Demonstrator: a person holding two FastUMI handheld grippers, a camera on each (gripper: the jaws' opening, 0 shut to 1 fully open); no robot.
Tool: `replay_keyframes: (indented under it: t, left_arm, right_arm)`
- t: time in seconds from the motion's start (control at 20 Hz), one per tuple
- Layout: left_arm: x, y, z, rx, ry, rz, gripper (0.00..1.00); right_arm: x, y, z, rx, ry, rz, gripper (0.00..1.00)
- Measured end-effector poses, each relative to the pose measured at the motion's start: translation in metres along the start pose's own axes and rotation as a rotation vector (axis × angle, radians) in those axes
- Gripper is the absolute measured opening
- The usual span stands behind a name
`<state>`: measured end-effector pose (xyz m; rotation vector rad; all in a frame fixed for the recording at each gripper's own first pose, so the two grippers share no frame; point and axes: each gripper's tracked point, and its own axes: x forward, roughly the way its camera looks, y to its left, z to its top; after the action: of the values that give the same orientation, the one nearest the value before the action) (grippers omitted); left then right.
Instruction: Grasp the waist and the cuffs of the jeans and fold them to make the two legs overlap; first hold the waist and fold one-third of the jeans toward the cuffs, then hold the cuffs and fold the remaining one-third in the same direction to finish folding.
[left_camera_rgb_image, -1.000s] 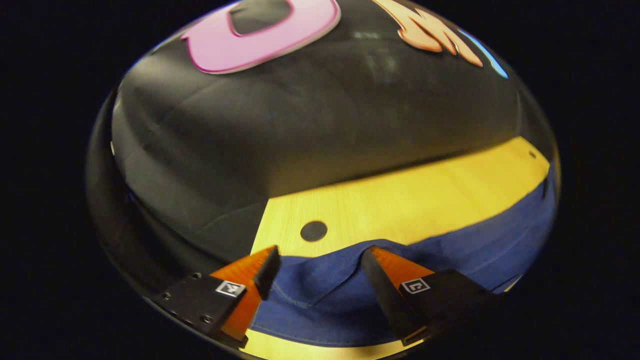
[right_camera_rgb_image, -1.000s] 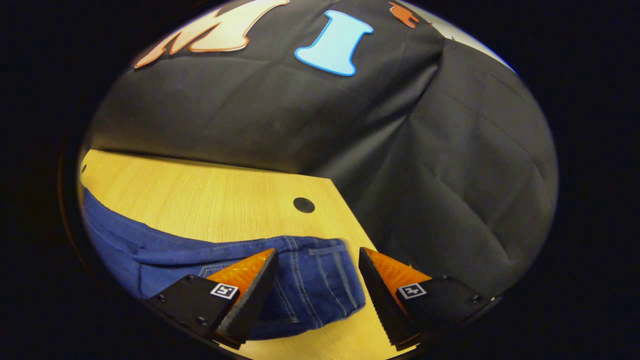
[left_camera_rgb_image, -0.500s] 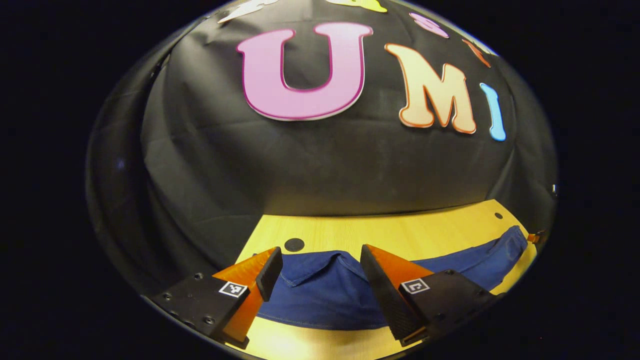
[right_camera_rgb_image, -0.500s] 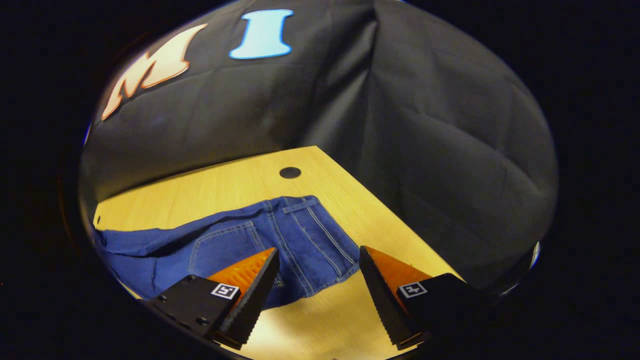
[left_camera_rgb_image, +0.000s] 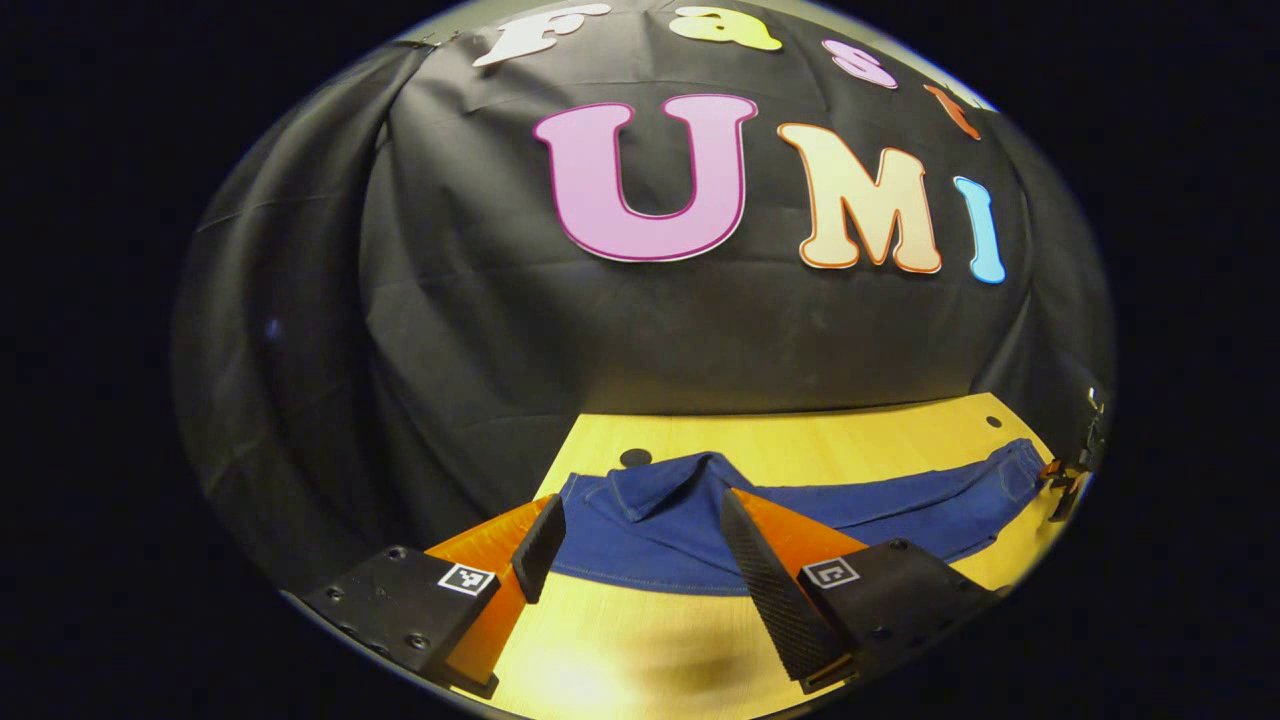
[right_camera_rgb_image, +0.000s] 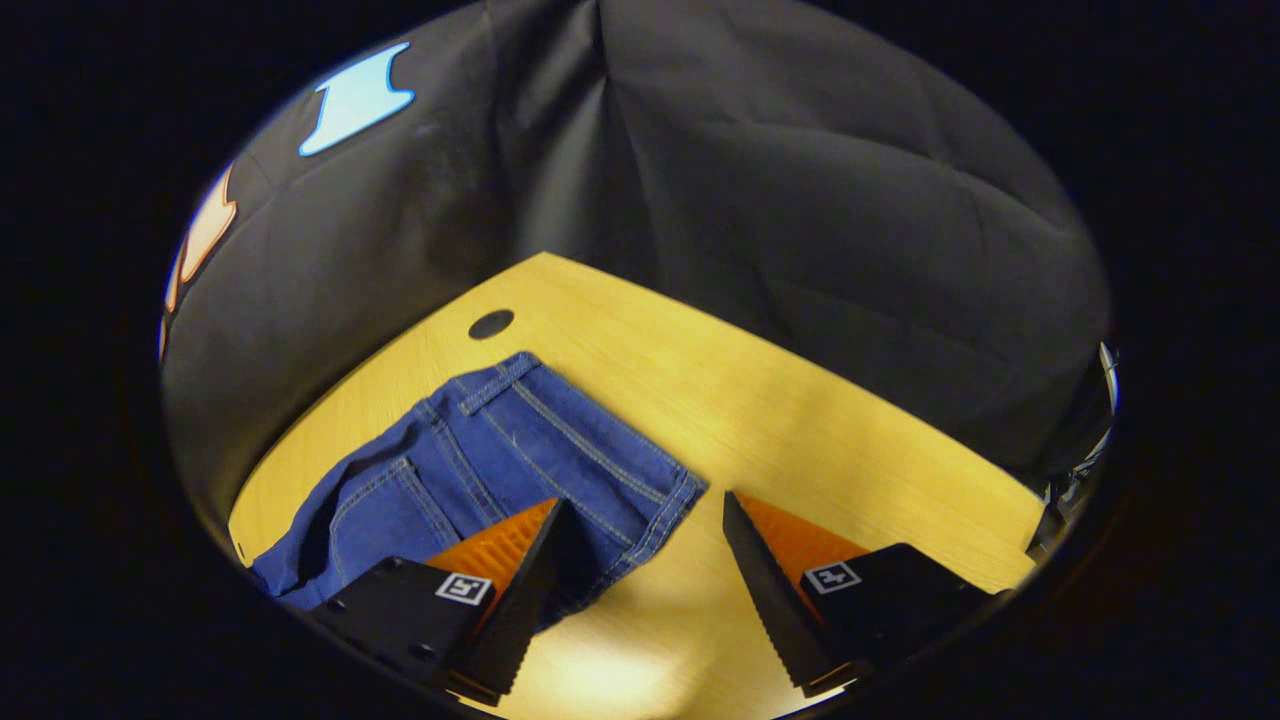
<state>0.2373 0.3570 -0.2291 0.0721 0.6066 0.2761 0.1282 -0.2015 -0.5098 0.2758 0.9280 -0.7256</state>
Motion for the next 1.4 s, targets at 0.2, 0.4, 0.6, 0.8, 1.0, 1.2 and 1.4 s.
replay_keyframes:
  t: [0.2, 0.4, 0.6, 0.8, 1.0, 1.2, 1.4]
  left_arm:
    - [-0.022, 0.016, -0.014, -0.060, 0.017, 0.030, 0.95]
    - [-0.031, 0.017, -0.026, -0.093, 0.040, 0.036, 0.96]
    - [-0.034, 0.016, -0.030, -0.083, 0.055, 0.029, 0.95]
    - [-0.028, 0.013, -0.030, -0.095, 0.054, 0.009, 0.96]
    - [-0.019, 0.004, -0.030, -0.105, 0.057, -0.022, 0.95]
    - [-0.011, 0.001, -0.032, -0.101, 0.065, -0.051, 0.95]
    - [0.000, 0.005, -0.040, -0.108, 0.090, -0.073, 0.95]
  right_arm:
    - [0.006, 0.020, 0.001, 0.035, 0.019, 0.060, 0.37]
    - [-0.001, 0.015, 0.016, -0.008, -0.048, -0.007, 0.03]
    - [-0.024, 0.029, 0.046, -0.015, -0.140, 0.021, 0.00]
    - [-0.089, 0.068, 0.091, -0.070, -0.257, 0.128, 0.03]
    - [-0.180, 0.091, 0.106, -0.156, -0.364, 0.242, 0.03]
    - [-0.269, 0.097, 0.107, -0.239, -0.473, 0.370, 0.03]
    - [-0.355, 0.080, 0.095, -0.331, -0.543, 0.506, 0.03]
